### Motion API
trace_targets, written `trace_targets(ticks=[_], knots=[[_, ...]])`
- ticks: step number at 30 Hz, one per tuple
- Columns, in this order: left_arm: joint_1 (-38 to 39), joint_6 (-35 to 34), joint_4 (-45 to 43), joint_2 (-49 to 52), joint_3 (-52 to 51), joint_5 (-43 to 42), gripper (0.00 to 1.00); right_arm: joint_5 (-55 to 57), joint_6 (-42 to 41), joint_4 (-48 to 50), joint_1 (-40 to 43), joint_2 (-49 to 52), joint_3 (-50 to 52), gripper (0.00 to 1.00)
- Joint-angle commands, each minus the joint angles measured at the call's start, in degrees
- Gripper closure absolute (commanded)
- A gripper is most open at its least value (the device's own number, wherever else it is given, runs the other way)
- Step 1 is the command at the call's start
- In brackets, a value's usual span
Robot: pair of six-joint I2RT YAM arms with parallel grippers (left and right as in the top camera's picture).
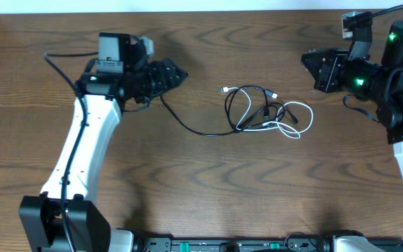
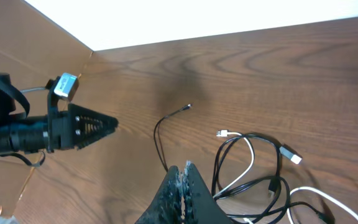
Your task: Untangle cables
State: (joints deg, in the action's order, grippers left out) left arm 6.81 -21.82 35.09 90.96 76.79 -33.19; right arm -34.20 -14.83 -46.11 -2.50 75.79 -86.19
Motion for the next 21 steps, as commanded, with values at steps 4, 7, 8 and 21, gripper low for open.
trace_targets(ticks=[4,7,8,21], knots=[[7.93,11.13,-0.61,0.59,0.2,-1.77,0.21,5.79,-0.83,-2.56,-0.92,1.42,-0.48,0.94],[11.52,13.07,0.02,2.45,0.2,-2.45,0.21,11.41,-0.7,-5.18,-0.92,1.68,-0.48,0.75],[12.72,13.55,0.07,3.17,0.2,-2.64,0.21,12.55,-0.42,-5.84,-0.92,1.77,-0.48,0.72],[23.06,21.4,-5.84,14.91,0.2,-3.96,0.21,13.29,2.08,-7.13,-0.44,2.12,-0.37,0.59]])
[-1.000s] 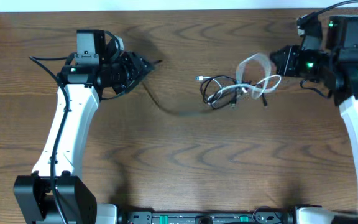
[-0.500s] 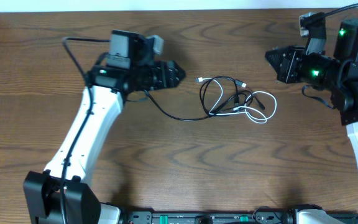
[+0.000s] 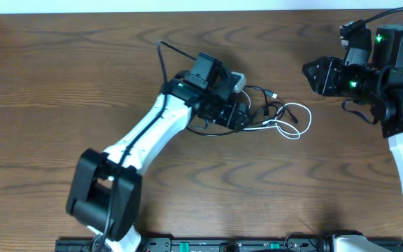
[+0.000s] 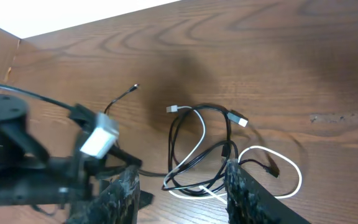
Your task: Untangle cables
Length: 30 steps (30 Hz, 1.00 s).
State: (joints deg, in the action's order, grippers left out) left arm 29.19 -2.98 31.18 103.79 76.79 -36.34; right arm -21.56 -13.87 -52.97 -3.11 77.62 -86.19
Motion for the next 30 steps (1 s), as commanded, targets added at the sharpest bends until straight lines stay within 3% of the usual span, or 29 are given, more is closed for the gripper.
trace_targets(ticks=[1,7,11,12,14,16,19,22,30], knots=[[1.14,2.54,-3.43,2.99,0.2,-1.05,0.21,0.66,1.11,-0.26,0.17,0.28,-0.37,0.59],[3.65,1.64,-8.92,8.24,0.2,-2.23,0.3,0.68,1.18,-1.51,0.13,0.28,-0.37,0.59],[4.0,1.64,-9.03,9.88,0.2,-2.23,0.45,0.7,1.73,-2.34,0.13,0.31,-0.37,0.59],[4.0,1.64,-9.07,10.01,0.2,-2.21,0.5,0.7,1.99,-2.34,0.13,0.31,-0.37,0.59],[3.58,0.81,-9.75,9.99,0.28,-2.01,0.76,0.68,1.99,-2.34,0.13,0.31,-0.37,0.59],[2.69,-1.95,-10.88,9.92,0.98,-2.01,0.92,0.68,1.99,-2.27,0.11,0.37,-0.35,0.59],[0.44,-7.32,-11.34,9.25,3.87,-2.97,0.92,0.68,2.01,-2.1,0.11,0.94,-0.33,0.59],[-2.38,-10.21,-11.37,6.49,8.39,-11.26,0.92,0.31,2.01,-2.14,0.11,2.6,-0.28,0.56],[-6.12,-12.48,-11.13,-5.53,10.47,-11.56,0.93,-10.21,6.95,-0.48,-0.13,10.34,-0.28,0.52]])
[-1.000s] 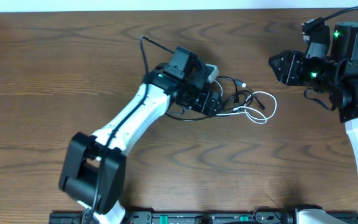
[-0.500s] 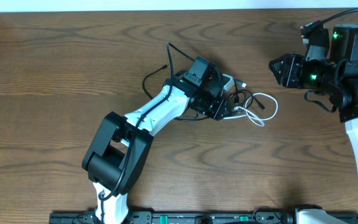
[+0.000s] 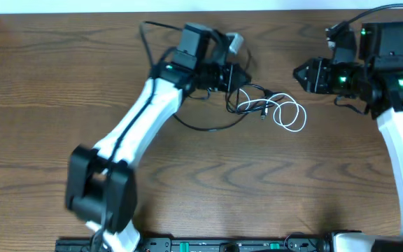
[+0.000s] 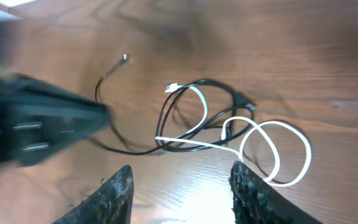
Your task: Untangle cables
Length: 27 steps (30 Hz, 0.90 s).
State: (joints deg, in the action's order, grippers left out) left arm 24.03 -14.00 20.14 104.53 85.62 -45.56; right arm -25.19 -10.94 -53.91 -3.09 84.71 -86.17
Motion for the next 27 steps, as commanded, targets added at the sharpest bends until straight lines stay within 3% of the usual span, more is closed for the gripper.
trace_targets(ticks=[1,6,13,21,27], knots=[[-1.29,-1.66,-0.07,-7.54,1.64,-2.21,0.92,-7.74,4.94,0.79,-0.35,4.17,-0.31,0.48],[-4.24,-2.67,0.13,-13.73,1.64,-1.14,0.93,-10.32,14.23,0.92,-2.03,9.4,-0.31,0.38],[-9.18,-2.64,4.61,-16.09,1.62,-0.66,0.93,-10.12,18.53,0.74,-4.5,18.01,-0.31,0.41],[-10.73,-2.64,20.92,-15.26,1.44,20.87,0.92,-0.79,15.8,-1.66,-5.95,22.27,-0.28,0.41],[-10.73,-2.95,25.81,-12.81,-0.5,25.14,0.92,-0.07,16.9,-1.84,-7.61,22.29,-0.28,0.39]])
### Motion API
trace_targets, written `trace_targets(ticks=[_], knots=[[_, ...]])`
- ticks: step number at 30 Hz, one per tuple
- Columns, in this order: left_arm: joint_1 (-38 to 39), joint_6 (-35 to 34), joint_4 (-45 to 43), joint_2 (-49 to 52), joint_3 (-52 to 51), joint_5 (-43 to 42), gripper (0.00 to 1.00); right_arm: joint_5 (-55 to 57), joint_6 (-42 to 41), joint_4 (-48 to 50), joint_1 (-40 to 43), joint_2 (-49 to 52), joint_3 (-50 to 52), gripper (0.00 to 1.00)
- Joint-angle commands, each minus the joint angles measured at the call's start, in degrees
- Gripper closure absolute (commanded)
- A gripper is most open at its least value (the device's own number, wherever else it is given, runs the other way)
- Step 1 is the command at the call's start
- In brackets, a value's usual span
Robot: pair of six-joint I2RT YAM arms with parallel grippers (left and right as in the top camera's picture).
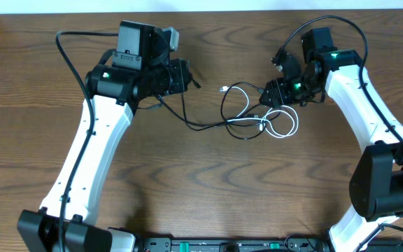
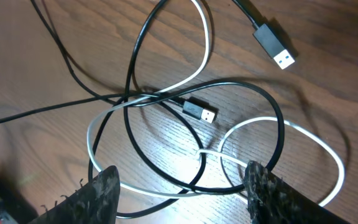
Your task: Untangle cables
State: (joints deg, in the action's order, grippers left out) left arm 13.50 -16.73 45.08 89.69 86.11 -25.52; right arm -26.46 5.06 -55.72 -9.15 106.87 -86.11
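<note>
A black cable (image 2: 272, 118) and a white cable (image 2: 201, 37) lie looped through each other on the wooden table (image 1: 208, 189). The tangle (image 1: 257, 115) sits at centre right in the overhead view. A black USB plug (image 2: 275, 50) and a smaller plug (image 2: 201, 112) show in the right wrist view. My right gripper (image 2: 185, 199) is open and hangs low over the tangle's right side (image 1: 270, 94), its fingers (image 2: 101, 193) either side of the loops. My left gripper (image 1: 186, 77) is to the left of the tangle. The black cable's long tail (image 1: 187, 120) runs beneath it.
A white wall strip borders the table's far edge (image 1: 201, 5). A dark rail (image 1: 222, 245) runs along the near edge. The left arm's own black lead (image 1: 68, 42) arcs over the far left of the table.
My right gripper has moved from well right of the tangle to just above its right loops, still open. My left gripper has moved left, away from the tangle's top.
First both grippers were away from the tangle, the right one shut. Then my left gripper was over the tangle's left side and the right one open. Then the left was at the tangle's top and the loops had shifted. Now the right gripper is over them.
</note>
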Motion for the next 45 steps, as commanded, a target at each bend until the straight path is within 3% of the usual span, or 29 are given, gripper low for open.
trace_targets(ticks=[1,7,18,24,25,27,28,30,35,45], knots=[[-0.22,-0.37,1.18,2.89,-0.98,5.7,0.92,0.9,2.27,-0.02,-2.21,0.13,-0.35,0.39],[-1.46,-5.35,-2.54,7.82,-0.98,5.62,0.92,-4.2,13.35,-0.79,-6.1,0.28,0.31,0.4],[-2.08,-7.65,-3.02,12.87,-0.98,5.46,0.92,3.43,15.89,-0.22,-10.73,3.17,4.85,0.43],[-2.08,-7.58,-3.21,12.92,-0.98,5.73,0.92,2.32,15.8,-0.33,-11.1,5.7,5.7,0.51],[-2.08,-7.61,-3.39,12.92,-0.98,5.7,0.92,2.34,15.76,0.28,-11.1,5.7,5.7,0.58],[-2.08,-7.58,-3.45,12.92,-0.98,5.7,0.92,2.34,13.35,1.95,-11.1,5.64,5.57,0.78],[-2.08,-7.61,-3.45,12.92,-0.98,5.7,0.92,2.29,10.34,2.84,-11.1,5.62,5.25,0.98],[-2.08,-7.61,-3.5,12.92,-0.98,5.7,0.92,1.07,5.18,3.21,-11.1,5.4,3.5,0.99],[-2.08,-7.61,-3.58,12.92,-0.98,5.7,0.92,-4.63,4.85,-1.14,-11.02,2.16,-5.31,0.99],[-2.34,-5.42,-1.03,12.92,-0.98,7.32,0.92,1.01,-6.69,-8.09,-10.01,-8.22,-26.21,0.99]])
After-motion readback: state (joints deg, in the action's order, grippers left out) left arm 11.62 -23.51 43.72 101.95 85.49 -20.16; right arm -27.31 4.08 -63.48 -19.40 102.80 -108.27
